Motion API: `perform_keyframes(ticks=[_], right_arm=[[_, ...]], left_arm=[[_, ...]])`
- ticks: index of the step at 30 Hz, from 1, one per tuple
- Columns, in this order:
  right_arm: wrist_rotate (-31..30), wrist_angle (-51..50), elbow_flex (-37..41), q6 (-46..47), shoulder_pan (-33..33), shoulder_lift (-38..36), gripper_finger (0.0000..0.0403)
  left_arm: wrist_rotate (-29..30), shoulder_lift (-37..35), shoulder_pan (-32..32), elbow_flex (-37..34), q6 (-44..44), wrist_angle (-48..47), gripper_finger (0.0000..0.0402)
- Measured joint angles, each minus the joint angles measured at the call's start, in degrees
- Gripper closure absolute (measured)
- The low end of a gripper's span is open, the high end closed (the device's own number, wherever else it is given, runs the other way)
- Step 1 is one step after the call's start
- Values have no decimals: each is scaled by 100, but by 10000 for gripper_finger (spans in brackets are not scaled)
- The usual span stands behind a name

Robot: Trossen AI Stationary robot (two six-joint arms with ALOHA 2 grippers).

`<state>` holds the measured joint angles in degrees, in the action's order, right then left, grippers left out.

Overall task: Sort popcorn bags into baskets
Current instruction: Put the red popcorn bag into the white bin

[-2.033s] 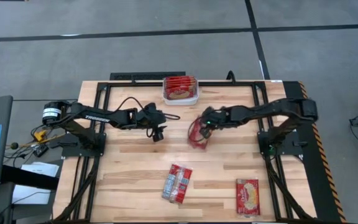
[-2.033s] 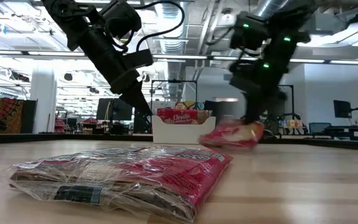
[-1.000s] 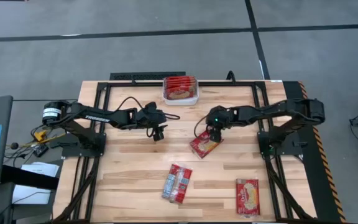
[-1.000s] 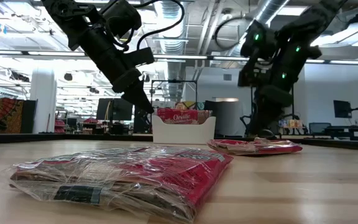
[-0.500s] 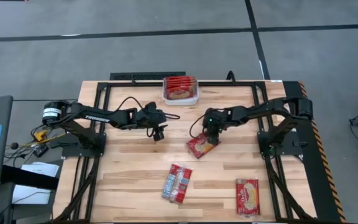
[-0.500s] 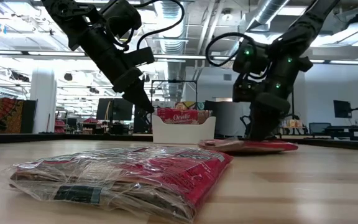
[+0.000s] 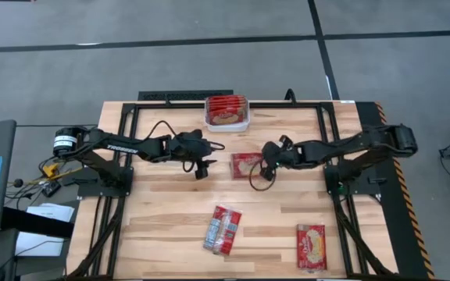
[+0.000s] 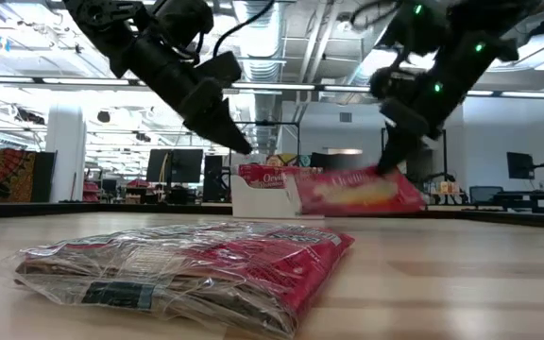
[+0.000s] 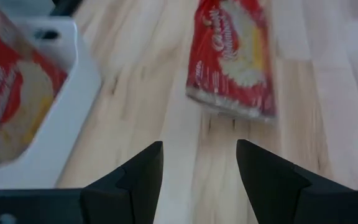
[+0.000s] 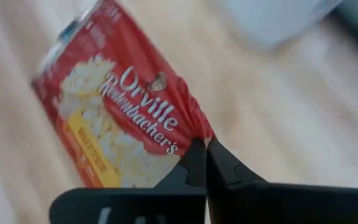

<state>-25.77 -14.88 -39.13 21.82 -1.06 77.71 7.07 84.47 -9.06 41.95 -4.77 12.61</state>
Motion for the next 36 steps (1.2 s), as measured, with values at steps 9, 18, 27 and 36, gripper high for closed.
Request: perform_keyframes(ticks=[9, 18, 27, 36], right_arm=[[-1961, 856, -9, -465, 922, -17, 399], [-2836, 2369, -17, -1925, 1209, 343, 399], [-2877, 3644, -23, -3200, 1230, 527, 399], [-3013, 3650, -24, -3282, 1228, 527, 344]], left_arm=[[-47, 0, -71, 0, -9, 871, 207], [-115, 0, -72, 2, -5, 1147, 207], [-104, 0, -74, 4, -62, 1336, 257], [62, 0, -241, 53, -1044, 1336, 393]])
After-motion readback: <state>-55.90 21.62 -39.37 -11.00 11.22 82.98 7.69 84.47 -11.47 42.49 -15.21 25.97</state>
